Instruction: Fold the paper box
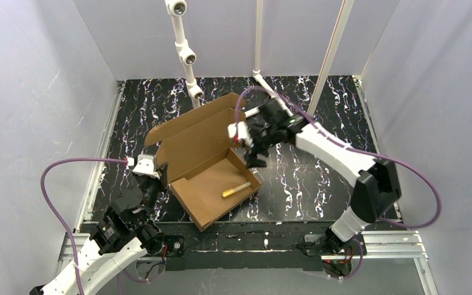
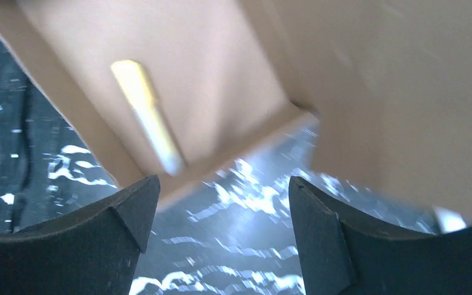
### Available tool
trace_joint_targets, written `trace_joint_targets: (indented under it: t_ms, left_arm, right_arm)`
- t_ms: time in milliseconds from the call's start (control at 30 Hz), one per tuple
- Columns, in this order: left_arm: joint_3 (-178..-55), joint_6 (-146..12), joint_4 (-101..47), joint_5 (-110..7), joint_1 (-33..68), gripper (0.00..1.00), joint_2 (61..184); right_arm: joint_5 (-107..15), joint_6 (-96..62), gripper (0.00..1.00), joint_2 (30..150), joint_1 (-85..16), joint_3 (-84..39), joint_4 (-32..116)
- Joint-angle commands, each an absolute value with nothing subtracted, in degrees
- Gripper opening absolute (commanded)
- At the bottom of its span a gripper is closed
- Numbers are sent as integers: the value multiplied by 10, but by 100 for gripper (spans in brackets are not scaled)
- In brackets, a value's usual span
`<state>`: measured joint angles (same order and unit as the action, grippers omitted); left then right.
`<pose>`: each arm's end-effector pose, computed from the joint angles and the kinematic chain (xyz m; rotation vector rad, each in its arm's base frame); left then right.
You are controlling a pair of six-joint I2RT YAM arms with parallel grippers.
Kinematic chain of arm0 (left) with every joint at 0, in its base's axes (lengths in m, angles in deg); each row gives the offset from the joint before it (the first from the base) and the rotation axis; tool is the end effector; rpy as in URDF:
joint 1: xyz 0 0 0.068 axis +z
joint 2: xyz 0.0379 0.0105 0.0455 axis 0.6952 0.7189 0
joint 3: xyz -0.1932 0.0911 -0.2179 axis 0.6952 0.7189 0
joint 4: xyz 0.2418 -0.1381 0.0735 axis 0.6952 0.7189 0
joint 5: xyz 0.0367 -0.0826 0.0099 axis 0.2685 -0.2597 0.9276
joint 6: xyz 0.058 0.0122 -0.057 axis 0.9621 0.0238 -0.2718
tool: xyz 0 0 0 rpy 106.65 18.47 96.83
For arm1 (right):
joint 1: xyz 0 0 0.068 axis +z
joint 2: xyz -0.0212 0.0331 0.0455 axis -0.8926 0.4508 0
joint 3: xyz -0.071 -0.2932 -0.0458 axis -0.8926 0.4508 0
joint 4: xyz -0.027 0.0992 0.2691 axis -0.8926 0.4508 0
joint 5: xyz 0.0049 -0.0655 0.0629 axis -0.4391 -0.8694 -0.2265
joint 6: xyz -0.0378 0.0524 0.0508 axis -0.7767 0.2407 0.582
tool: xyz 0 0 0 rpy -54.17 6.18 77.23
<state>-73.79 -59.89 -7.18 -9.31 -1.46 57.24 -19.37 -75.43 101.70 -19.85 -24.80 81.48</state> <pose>0.0975 -0.0421 0.3172 0.0802 1.5474 -0.2357 0.2563 0.2968 0.2874 -1.9383 1.4633 0.6812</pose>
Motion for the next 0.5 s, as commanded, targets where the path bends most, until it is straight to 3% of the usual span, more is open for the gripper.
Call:
trace_joint_targets:
  t_ms: [0,233,467]
  left_arm:
    - [-733,-564,-107,1,-14,0,573]
    - [-735,-632,-40,46,-13,0,561]
    - [-742,-654,-12,64,-14,0,553]
  right_arm:
    - [-167,-704,85,955,-302,-289,778]
    - [-383,-469,78,1045,-355,-312,556]
    - [-448,-286,85,1279,-328,-528,552]
